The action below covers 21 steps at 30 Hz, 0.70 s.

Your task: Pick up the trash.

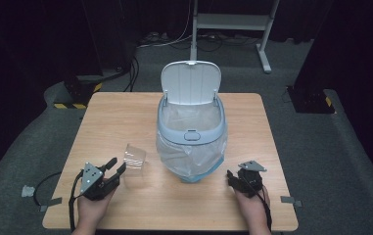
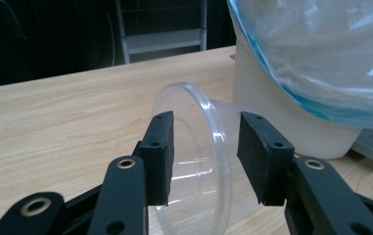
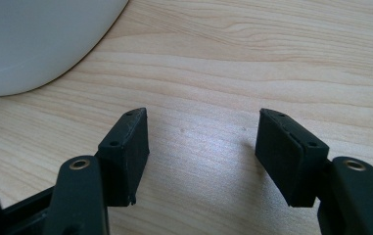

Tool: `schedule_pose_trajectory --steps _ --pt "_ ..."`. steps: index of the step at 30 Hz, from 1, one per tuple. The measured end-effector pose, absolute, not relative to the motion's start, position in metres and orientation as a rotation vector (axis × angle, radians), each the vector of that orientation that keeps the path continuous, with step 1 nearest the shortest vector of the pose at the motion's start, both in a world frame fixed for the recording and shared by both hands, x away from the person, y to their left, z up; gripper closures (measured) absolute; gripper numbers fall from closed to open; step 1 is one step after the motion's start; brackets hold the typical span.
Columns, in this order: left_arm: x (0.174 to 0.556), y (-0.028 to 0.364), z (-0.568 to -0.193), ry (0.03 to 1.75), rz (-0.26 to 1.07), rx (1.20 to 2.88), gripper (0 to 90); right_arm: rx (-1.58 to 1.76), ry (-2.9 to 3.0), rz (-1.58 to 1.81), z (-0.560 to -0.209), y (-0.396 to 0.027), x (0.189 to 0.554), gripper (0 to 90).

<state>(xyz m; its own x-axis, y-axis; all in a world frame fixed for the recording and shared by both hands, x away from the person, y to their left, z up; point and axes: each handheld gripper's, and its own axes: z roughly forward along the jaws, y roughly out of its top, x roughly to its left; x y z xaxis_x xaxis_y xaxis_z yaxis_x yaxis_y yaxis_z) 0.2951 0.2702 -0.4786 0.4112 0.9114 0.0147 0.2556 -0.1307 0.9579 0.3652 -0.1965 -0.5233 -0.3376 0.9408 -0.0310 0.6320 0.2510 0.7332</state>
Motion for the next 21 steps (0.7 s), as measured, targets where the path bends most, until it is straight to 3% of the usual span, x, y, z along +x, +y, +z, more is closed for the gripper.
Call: schedule_pose_trajectory --steps 21 --pt "0.295 0.266 -0.494 1.05 0.713 1.679 78.2 1.427 2.06 0.874 -0.523 -0.197 0.365 37.2"
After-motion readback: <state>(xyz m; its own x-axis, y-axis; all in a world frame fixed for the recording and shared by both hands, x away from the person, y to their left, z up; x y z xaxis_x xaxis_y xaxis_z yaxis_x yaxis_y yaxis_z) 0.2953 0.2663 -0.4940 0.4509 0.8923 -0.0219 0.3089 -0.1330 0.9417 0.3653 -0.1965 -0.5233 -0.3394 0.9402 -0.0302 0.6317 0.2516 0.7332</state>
